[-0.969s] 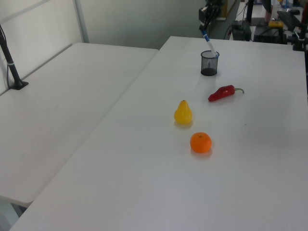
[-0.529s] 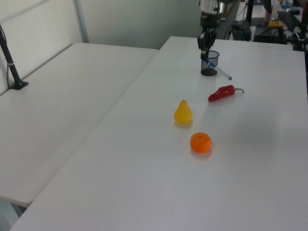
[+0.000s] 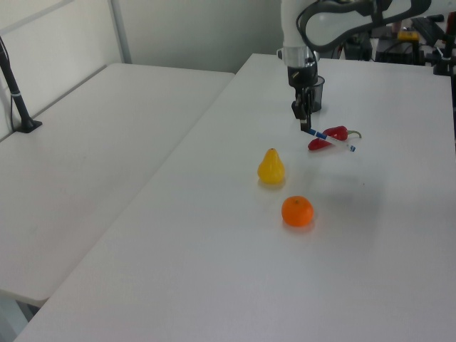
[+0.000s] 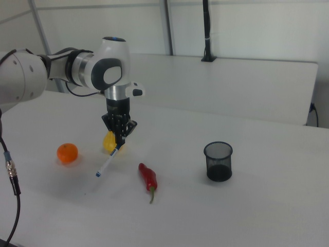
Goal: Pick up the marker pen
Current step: 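Carry the marker beside the red chili pepper and lower it, then lay the marker on the table and open the gripper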
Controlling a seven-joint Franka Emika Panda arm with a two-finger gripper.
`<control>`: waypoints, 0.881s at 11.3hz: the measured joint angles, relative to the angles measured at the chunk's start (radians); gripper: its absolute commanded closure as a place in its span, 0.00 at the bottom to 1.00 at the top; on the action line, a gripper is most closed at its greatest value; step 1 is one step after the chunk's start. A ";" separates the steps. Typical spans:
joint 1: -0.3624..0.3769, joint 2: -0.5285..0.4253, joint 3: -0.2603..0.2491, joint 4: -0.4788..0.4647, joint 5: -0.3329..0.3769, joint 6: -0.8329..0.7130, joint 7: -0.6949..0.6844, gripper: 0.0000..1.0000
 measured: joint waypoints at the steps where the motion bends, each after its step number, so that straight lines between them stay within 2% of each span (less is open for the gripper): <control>1: 0.010 0.011 0.000 -0.003 -0.003 0.000 0.000 0.99; 5: 0.038 0.044 0.000 -0.025 -0.034 0.000 -0.001 0.97; 10: 0.058 0.081 0.000 -0.035 -0.056 0.000 -0.001 0.82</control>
